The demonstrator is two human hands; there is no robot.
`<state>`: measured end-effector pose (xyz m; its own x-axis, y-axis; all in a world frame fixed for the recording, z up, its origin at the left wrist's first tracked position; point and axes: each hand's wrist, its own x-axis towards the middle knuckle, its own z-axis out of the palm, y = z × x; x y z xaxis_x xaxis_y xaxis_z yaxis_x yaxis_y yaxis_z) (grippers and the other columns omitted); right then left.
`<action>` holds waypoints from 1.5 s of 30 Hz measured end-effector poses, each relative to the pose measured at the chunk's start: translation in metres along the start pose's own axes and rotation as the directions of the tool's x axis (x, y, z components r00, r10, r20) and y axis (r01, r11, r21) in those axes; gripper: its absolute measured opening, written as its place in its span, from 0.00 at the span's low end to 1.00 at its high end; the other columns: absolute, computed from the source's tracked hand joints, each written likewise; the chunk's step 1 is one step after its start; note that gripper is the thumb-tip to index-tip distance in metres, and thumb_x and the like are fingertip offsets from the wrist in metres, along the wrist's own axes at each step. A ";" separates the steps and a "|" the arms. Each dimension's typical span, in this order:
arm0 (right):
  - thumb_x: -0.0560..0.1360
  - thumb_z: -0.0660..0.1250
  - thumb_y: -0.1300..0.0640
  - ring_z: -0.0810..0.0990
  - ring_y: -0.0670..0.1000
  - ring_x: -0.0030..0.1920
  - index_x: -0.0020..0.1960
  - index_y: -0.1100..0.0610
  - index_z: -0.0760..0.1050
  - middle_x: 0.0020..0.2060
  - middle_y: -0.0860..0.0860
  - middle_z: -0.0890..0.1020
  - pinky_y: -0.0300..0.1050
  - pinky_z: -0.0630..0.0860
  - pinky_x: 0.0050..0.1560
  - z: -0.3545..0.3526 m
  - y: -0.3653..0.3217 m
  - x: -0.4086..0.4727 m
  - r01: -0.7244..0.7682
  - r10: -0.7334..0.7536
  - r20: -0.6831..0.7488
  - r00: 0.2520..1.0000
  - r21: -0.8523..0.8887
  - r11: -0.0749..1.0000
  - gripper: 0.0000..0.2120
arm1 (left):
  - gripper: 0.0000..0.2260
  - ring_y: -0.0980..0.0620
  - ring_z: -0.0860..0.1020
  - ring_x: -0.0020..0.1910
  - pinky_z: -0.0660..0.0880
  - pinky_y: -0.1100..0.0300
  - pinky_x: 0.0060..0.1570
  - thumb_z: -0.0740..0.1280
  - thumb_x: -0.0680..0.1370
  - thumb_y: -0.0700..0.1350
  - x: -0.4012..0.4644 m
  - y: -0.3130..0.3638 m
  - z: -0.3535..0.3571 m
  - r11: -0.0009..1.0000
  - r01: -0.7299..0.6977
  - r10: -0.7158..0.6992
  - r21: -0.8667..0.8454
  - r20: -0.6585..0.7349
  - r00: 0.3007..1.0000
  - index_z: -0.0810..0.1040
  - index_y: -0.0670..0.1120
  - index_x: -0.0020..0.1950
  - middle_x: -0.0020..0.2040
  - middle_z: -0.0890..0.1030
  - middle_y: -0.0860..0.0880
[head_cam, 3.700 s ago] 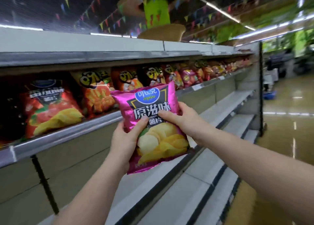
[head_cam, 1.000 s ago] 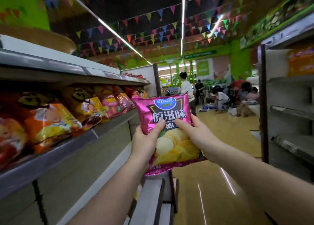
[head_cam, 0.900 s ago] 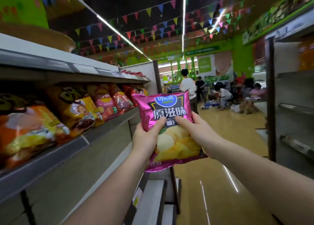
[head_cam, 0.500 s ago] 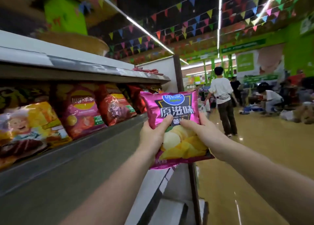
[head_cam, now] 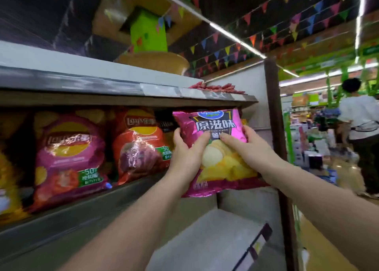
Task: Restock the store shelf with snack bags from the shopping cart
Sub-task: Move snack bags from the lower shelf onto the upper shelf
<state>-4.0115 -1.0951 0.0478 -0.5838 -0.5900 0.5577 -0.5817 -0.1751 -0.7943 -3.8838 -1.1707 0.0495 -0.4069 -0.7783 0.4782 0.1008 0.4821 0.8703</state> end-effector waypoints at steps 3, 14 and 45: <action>0.71 0.67 0.40 0.73 0.50 0.61 0.65 0.51 0.70 0.60 0.45 0.75 0.44 0.68 0.62 0.012 0.002 0.033 0.016 -0.012 0.092 0.996 -0.042 0.999 0.27 | 0.41 0.45 0.73 0.65 0.67 0.49 0.67 0.67 0.69 0.62 0.024 -0.004 0.001 0.999 0.043 -0.042 0.011 -0.049 0.998 0.52 0.54 0.77 0.69 0.72 0.48; 0.72 0.64 0.39 0.76 0.52 0.59 0.69 0.53 0.67 0.61 0.50 0.76 0.45 0.71 0.62 0.050 0.017 0.120 -0.025 -0.064 0.510 0.858 0.166 0.986 0.30 | 0.38 0.42 0.65 0.71 0.61 0.50 0.70 0.62 0.75 0.62 0.065 0.000 0.001 0.931 0.187 -0.051 0.314 -0.393 0.918 0.47 0.52 0.79 0.74 0.65 0.45; 0.78 0.57 0.44 0.65 0.59 0.70 0.75 0.60 0.49 0.71 0.59 0.66 0.47 0.63 0.64 0.096 0.052 0.154 0.177 -0.253 0.442 0.860 0.206 0.962 0.34 | 0.41 0.44 0.43 0.77 0.41 0.54 0.74 0.35 0.67 0.67 0.089 -0.048 0.031 0.071 0.213 0.283 0.974 -0.225 0.932 0.40 0.50 0.78 0.78 0.43 0.38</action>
<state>-4.0772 -1.2711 0.0692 -0.1044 -0.8119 0.5744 -0.5464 -0.4358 -0.7152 -3.9533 -1.2508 0.0472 -0.1467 -0.6796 0.7187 -0.9643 0.2601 0.0491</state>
